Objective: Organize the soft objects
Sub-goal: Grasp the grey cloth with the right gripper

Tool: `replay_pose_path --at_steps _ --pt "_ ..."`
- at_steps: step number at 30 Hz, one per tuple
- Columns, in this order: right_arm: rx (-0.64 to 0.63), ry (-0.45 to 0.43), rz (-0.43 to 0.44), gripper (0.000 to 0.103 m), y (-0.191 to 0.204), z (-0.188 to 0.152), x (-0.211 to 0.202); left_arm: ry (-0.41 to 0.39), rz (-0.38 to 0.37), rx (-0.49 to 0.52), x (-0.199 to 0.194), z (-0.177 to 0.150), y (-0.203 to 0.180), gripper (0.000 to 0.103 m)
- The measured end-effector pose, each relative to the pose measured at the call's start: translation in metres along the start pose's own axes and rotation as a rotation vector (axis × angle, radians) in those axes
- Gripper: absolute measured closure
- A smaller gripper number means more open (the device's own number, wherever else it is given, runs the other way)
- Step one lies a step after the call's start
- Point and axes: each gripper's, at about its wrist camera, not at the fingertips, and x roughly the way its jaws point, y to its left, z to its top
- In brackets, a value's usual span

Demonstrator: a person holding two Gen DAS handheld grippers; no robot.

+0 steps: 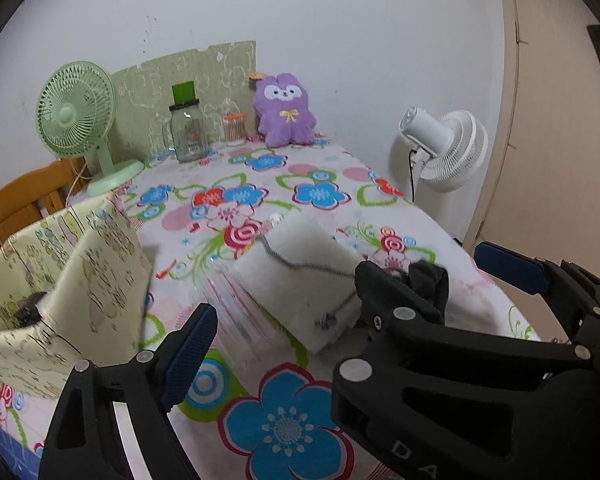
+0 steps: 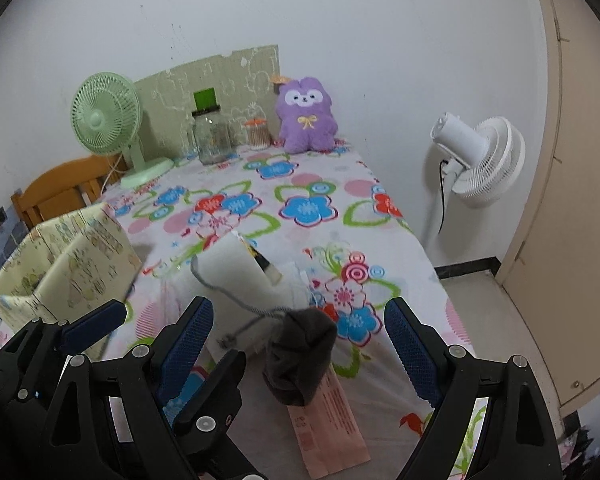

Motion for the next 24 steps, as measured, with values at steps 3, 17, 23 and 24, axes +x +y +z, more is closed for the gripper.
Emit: replay_pose_path --at_steps 3,17,23,24 --pt "0.007 0.023 0.003 0.013 -0.002 -0.006 0.008 0.016 0.001 0.003 0.007 -0.005 -0.001 0.014" --pt "0.045 0.117 0.026 0.037 -0.006 -0.020 0.041 0.093 0.011 -0.009 0.031 -0.016 0.005 0.015" --pt "0.042 0.129 0.055 0.054 -0.002 -0.020 0.042 0.097 -0.019 -0.009 0.032 -0.013 0.004 0.015" --pt "0.044 0.126 0.059 0.054 -0.003 -0.019 0.041 0.094 -0.023 -0.010 0.032 -0.012 0.003 0.015"
